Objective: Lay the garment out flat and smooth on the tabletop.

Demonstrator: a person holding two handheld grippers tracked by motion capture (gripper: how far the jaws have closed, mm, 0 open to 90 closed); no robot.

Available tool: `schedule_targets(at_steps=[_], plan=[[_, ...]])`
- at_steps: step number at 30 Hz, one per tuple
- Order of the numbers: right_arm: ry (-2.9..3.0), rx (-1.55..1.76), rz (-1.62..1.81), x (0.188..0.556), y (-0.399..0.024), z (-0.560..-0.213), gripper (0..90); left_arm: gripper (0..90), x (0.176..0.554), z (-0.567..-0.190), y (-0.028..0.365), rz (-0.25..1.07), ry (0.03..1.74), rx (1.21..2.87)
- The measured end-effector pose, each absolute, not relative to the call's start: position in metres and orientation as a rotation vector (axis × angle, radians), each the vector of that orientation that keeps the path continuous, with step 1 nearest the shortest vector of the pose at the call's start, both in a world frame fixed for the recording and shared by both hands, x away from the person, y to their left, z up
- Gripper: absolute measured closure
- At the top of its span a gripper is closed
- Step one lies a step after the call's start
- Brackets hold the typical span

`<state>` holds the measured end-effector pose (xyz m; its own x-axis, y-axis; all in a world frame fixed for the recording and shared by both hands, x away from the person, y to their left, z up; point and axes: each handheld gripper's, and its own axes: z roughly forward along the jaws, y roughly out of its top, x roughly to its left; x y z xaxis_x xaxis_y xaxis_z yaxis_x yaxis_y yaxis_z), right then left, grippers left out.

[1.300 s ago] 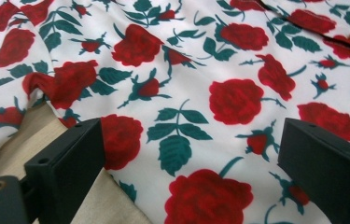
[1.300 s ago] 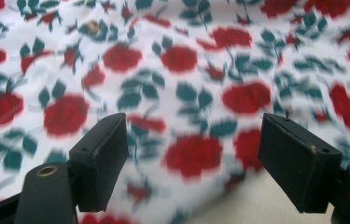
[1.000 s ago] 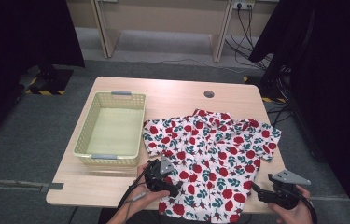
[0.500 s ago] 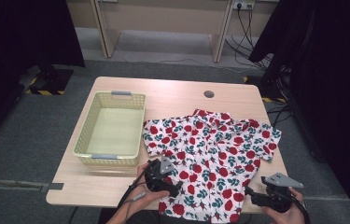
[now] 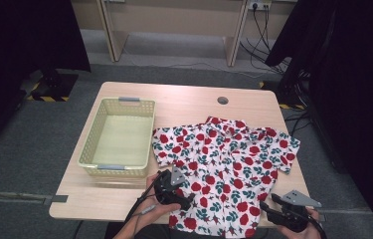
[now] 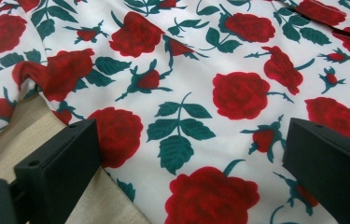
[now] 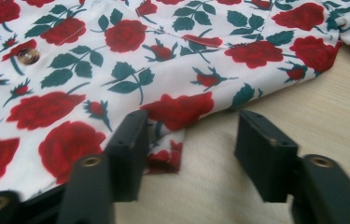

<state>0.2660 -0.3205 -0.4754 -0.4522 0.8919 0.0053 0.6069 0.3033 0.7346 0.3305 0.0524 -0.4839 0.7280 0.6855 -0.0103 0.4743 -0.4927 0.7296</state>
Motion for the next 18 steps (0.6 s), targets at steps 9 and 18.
schedule_targets(at_steps=[9,18], plan=[[2.113,1.388,0.929,0.251,-0.349,-0.474,56.0,3.4,0.331,-0.484,0.052,0.365,0.873,2.185],[2.066,1.456,0.792,0.220,-0.379,-0.460,43.3,2.2,0.331,-0.484,0.051,0.366,0.877,2.188]])
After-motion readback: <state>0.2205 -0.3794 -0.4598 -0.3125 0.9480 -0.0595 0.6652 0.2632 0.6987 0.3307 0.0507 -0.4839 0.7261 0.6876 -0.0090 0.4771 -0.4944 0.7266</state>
